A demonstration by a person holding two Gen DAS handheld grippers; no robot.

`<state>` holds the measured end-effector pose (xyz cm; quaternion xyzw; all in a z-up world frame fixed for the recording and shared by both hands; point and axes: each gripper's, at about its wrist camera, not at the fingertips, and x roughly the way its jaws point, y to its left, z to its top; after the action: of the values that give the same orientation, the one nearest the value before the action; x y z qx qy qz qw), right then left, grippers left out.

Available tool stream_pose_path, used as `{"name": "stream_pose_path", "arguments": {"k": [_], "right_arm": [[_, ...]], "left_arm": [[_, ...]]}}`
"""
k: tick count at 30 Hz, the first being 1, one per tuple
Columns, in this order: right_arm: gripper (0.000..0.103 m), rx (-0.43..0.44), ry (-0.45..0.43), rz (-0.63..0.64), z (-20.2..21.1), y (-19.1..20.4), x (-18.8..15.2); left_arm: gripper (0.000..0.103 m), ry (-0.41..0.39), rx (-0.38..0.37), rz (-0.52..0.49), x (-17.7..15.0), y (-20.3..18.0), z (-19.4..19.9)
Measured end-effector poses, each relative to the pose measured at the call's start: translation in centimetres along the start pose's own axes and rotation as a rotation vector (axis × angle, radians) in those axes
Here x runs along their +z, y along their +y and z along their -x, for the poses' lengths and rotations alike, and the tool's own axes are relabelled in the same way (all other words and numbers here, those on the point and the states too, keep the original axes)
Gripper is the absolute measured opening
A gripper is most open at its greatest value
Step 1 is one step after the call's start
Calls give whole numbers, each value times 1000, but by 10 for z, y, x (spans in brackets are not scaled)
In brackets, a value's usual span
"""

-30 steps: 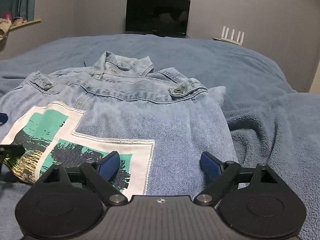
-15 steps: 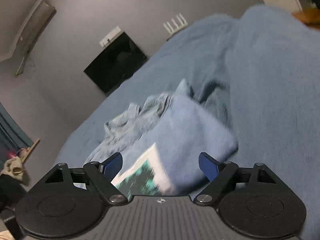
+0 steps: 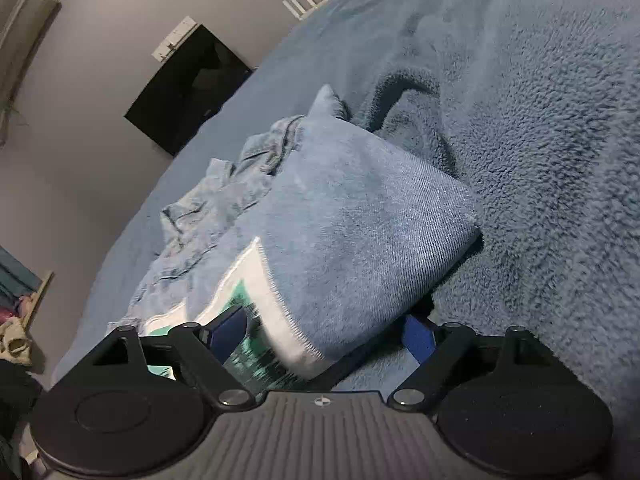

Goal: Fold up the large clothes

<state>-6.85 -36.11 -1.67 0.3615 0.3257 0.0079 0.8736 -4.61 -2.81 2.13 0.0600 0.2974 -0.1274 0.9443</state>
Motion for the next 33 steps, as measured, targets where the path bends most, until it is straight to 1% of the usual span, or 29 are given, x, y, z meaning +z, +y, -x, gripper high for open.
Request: {"name": "stream_pose_path", "arguments": {"k": [3,4,6,7,8,9,10,11,12,13,15,16,18,20,21,22,23,24,25,26,27,28,31,33], "right_arm": [[87,4,-11,-2,-8,1,1],[84,9,-21,-15,-7,0,2],[73,24,-67,-18,3,1,3],[64,22,-97,10,12,4,3],[62,21,-142,60,19,11,2],[62,16,-194,125,27,20,2],[64,11,-247,185,32,28,0],[69,10,-273,211,33,31,1],[71,8,-262,177,29,27,4],[72,0,-235,113,24,20,8],[69,-23,-154,-8,10,4,13],[69,-20,-136,-31,6,1,13],[72,0,-132,-47,2,2,14],[72,29,-155,-81,-2,4,18],[72,50,-172,-94,-2,4,21],[72,69,-182,-99,-3,6,23],[73,74,-183,-102,-4,6,23],[73,71,-180,-111,-7,4,22],[72,71,-170,-130,-9,1,21],[70,77,-162,-154,-14,-1,22],[70,85,-163,-163,-13,-2,23],[70,94,-162,-159,-11,-2,25],[66,112,-164,-122,-8,2,25],[63,124,-160,-130,-7,-1,25]], "left_arm": [[103,12,-8,6,-5,3,-8],[103,15,-11,10,-6,4,-9],[103,18,-21,25,-7,7,-11],[103,17,-26,33,-8,9,-12],[103,16,-28,37,-8,10,-13],[103,15,-28,38,-8,11,-13],[103,15,-27,38,-8,10,-14],[103,14,-26,36,-8,10,-14],[103,14,-25,33,-8,10,-15],[103,16,-25,30,-8,10,-16],[103,14,-24,28,-8,10,-16],[103,15,-24,29,-8,10,-16],[103,13,-22,29,-8,10,-16],[103,-8,10,33,-4,7,-10],[103,-39,25,29,0,4,-5],[103,-87,21,25,4,1,3],[103,-108,11,24,8,-1,5],[103,-106,6,20,11,-4,4],[103,-75,12,12,13,-7,-2],[103,-19,25,0,13,-9,-12],[103,55,31,-4,10,-9,-25],[103,74,22,12,10,-7,-30],[103,20,33,30,28,-4,-24],[103,5,-24,91,52,-3,-24]]}}
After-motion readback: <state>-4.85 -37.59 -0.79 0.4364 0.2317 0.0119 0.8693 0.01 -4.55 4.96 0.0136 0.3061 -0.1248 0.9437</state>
